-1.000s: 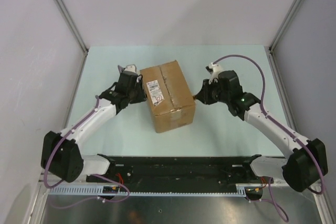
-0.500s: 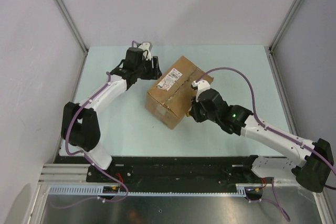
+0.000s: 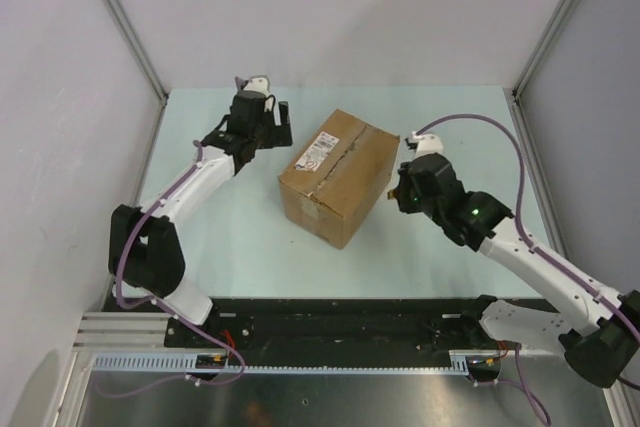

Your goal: Unpack the express box

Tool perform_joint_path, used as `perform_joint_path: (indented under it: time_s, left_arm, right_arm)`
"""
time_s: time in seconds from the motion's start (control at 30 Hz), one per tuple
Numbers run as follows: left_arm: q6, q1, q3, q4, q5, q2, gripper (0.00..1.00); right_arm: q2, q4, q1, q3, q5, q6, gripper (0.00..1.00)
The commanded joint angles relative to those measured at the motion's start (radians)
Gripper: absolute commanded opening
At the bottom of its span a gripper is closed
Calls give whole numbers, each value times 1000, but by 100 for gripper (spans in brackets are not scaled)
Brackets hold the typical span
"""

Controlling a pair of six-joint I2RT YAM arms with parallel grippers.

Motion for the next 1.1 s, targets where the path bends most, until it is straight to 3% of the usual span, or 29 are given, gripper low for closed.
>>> perform_joint_path:
  time_s: [0.0, 0.13, 0.37, 0.47, 0.6, 0.73, 1.07]
  left_arm:
    - [-58, 42, -15, -4, -137, -111, 91]
    - [-75, 48, -79, -20, -122, -200, 86]
    - [-114, 48, -277, -77, 15, -384, 47]
    - [-166, 48, -381, -86, 102, -465, 41]
    - [-200, 46, -472, -86, 279, -502, 38]
    - [-224, 40, -527, -77, 429, -475, 36]
    - [-279, 32, -512, 8, 489, -384, 36]
  right_arm:
    - [-52, 12, -99, 50, 86, -29, 0]
    - [-10, 88, -194, 50, 103, -69, 0]
    - [177, 358, -409, 52, -47, -118, 0]
    - [247, 482, -456, 53, -162, -126, 0]
    - [366, 681, -467, 55, -282, -121, 0]
    - [447, 779, -466, 83, -349, -89, 0]
    - [543, 715, -464, 141, -477, -127, 0]
